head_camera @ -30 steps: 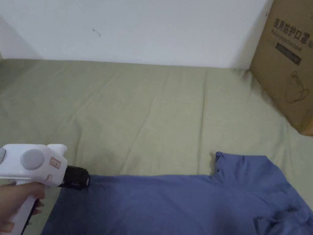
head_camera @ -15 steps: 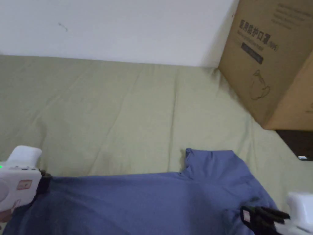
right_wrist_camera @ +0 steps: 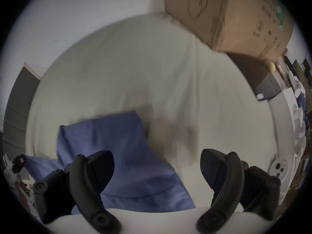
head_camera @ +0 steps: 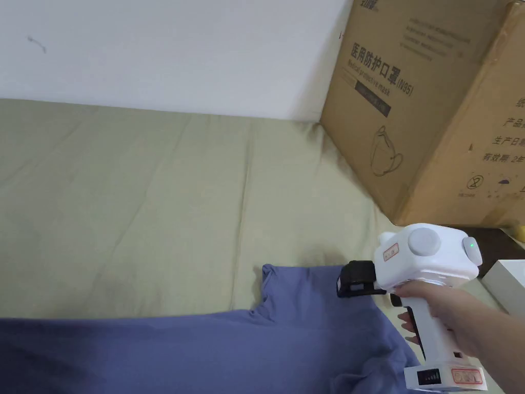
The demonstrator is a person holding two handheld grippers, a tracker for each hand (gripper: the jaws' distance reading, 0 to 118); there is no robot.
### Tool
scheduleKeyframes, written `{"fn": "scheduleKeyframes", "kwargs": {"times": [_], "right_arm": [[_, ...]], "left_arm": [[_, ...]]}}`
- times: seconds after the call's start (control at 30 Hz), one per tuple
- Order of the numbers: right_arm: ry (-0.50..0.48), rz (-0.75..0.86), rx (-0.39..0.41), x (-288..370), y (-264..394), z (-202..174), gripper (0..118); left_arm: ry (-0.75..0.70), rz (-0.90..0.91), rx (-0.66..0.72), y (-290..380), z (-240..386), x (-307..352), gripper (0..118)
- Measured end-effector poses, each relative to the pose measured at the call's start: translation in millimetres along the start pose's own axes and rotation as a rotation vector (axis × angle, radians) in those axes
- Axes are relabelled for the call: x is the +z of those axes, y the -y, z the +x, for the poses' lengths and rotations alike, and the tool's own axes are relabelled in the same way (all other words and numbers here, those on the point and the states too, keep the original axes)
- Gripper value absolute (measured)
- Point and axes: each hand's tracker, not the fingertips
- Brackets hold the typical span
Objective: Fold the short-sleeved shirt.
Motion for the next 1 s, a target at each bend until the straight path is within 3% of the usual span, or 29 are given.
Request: {"fn": "scheduleKeyframes", "kwargs": {"times": [0.07,0.1,0.13,0.2,0.23,0.27,0.4,0.73,0.87,1.0], "right_arm": [[0.006,-0.006,0.03,-1,4,-5,99],[0.043,0.013,0.082,-1,6,-8,92],[0.05,0.037,0.107,1,9,-10,76],[0.085,0.07,0.157,18,15,-18,6],[0.074,0.081,0.182,23,16,-20,0],[0.034,0.075,0.189,26,18,-21,0],[0.044,0.133,0.205,58,27,-23,0],[-0.008,0.544,0.033,145,10,-16,0],[-0.041,0.55,0.036,161,28,-4,0],[-0.039,0.504,0.062,161,89,13,0]], "left_arm": [[0.005,-0.015,0.004,2,-6,-4,1],[0.005,-0.021,0.005,1,-12,-7,1],[0.003,-0.03,0.004,2,-12,-9,1],[-0.006,-0.056,0.001,5,-12,-12,1],[-0.007,-0.063,0.0,5,-8,-10,1],[-0.008,-0.071,0.0,7,-7,-11,1],[-0.022,-0.078,0.01,4,-14,-12,1],[0.024,0.088,0.046,-45,-7,10,1],[0.05,0.1,0.016,-47,0,22,1],[0.073,0.031,-0.028,-16,-2,29,1]]}}
